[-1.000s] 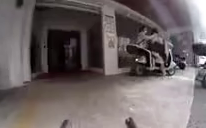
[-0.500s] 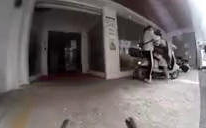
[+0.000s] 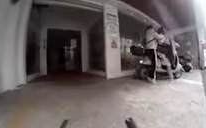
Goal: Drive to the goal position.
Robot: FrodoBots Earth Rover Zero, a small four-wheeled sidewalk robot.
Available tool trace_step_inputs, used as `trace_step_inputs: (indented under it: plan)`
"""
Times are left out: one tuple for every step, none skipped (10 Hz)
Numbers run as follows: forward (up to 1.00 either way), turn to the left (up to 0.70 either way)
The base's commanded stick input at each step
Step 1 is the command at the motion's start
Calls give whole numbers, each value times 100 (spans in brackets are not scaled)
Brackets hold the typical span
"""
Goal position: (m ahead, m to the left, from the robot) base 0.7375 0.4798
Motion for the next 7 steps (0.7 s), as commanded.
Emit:
trace_step_inputs:
  plan:
    - [31, 0]
    - [31, 0]
    - [32, 0]
    - [32, 0]
    - [32, 0]
    - [32, 0]
    - [31, 0]
